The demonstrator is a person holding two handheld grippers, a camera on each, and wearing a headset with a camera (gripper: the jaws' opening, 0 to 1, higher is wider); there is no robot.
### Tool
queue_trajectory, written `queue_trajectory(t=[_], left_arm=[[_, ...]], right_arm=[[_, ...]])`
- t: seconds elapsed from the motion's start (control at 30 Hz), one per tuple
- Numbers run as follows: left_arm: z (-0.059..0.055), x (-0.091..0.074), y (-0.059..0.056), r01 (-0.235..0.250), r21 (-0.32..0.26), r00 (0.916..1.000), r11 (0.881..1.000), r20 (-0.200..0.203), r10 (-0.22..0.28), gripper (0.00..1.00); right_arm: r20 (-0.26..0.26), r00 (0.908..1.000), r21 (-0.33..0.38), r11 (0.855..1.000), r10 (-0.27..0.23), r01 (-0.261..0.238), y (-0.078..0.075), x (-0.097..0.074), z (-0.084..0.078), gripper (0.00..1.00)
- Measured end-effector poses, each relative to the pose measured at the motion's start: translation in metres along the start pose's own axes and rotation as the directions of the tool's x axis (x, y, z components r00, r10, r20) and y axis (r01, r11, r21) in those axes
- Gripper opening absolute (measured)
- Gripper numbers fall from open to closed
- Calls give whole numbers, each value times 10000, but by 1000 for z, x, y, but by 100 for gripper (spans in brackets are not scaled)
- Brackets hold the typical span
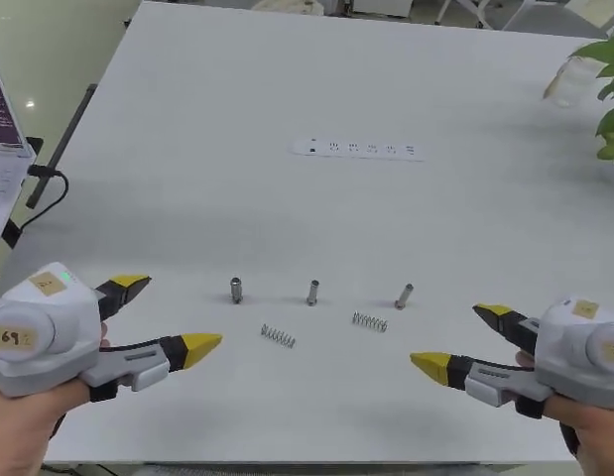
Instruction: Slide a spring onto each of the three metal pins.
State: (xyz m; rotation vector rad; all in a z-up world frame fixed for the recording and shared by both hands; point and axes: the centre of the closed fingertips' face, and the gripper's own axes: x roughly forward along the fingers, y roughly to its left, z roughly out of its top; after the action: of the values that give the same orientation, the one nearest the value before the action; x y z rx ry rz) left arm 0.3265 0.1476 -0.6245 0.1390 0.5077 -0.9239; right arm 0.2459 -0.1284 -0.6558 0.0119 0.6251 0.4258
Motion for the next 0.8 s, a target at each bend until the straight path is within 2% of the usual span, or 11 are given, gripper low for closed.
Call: queue_trajectory(t=[0.13,0.23,0.47,0.8], left_arm=[[2,7,-3,306,263,9994,9992,-160,-302,67],[1,13,-7,604,802,9973,9949,-475,-567,67],[7,27,-16,1021,1085,9937,9888,-579,-963,66],[1,46,-31,1945,2039,9764,9595,-1340,-1695,64]], right_arm=[[-19,10000,68,10000,-67,67,0,-2,-3,74],[-29,9999,99,9999,-113,113,0,-4,-5,74],[54,9996,284,9992,-294,293,-2,-9,-8,75],[130,9990,418,9982,-432,426,-4,-16,-11,74]])
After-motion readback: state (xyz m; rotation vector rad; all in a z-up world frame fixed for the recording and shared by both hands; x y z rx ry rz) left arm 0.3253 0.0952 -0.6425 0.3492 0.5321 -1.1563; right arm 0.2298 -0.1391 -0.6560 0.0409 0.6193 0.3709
